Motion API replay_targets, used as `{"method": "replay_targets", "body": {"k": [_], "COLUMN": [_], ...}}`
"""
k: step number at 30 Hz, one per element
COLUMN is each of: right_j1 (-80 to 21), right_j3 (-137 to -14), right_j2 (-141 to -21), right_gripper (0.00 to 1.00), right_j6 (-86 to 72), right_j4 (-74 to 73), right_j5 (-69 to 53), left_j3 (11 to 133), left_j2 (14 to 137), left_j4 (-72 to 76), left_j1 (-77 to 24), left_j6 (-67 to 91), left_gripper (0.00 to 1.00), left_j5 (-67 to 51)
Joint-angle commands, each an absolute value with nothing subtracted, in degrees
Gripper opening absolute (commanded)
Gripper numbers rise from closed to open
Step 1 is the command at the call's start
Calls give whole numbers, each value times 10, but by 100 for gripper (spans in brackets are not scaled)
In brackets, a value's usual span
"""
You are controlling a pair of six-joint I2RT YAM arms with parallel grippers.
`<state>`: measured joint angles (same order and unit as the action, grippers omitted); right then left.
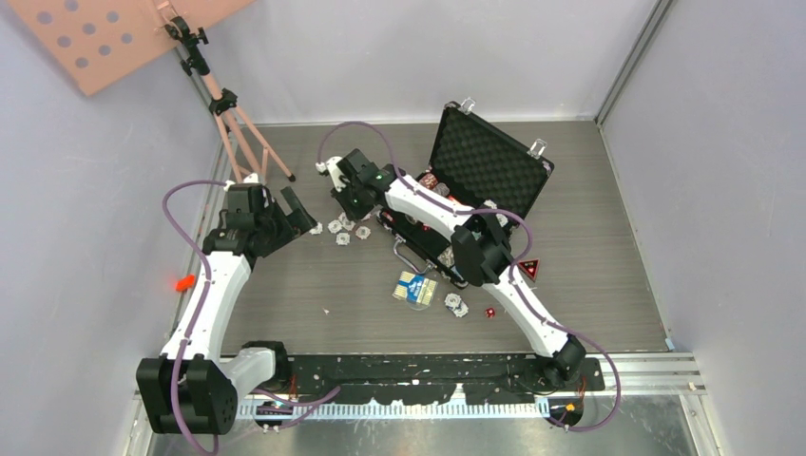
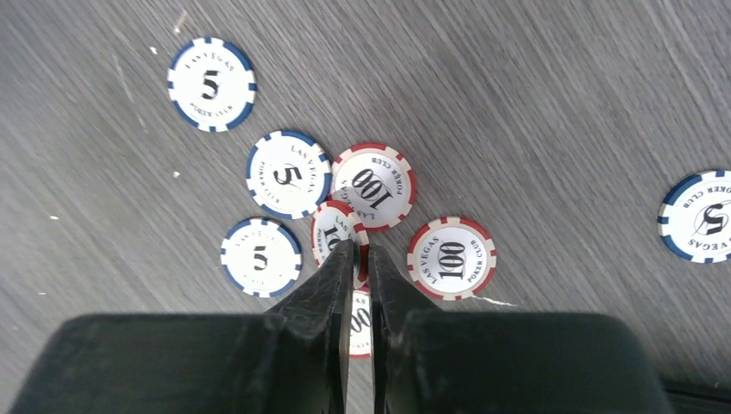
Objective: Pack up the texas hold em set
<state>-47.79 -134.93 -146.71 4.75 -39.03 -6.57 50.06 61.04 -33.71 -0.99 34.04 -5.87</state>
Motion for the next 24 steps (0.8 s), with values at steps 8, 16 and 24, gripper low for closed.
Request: {"method": "replay_targets", "body": {"k": [8, 16, 24], "right_j1": [-470, -440, -406], "right_j3": [-1277, -1202, -1108], "right_j2": [-1347, -1279, -1196], "right_gripper": [0, 1, 0], "right_j6": [-42, -94, -68], "right_j4": [-350, -318, -313], "right_j5": [-137, -174, -121], "left_j3": [503, 498, 500], "left_j2": [610, 619, 624], "left_j4": [-312, -286, -293], "left_j1": [-8, -8, -8], "left_j6": [342, 374, 368], "left_gripper": [91, 89, 86], "left_j5": [-134, -173, -195]}}
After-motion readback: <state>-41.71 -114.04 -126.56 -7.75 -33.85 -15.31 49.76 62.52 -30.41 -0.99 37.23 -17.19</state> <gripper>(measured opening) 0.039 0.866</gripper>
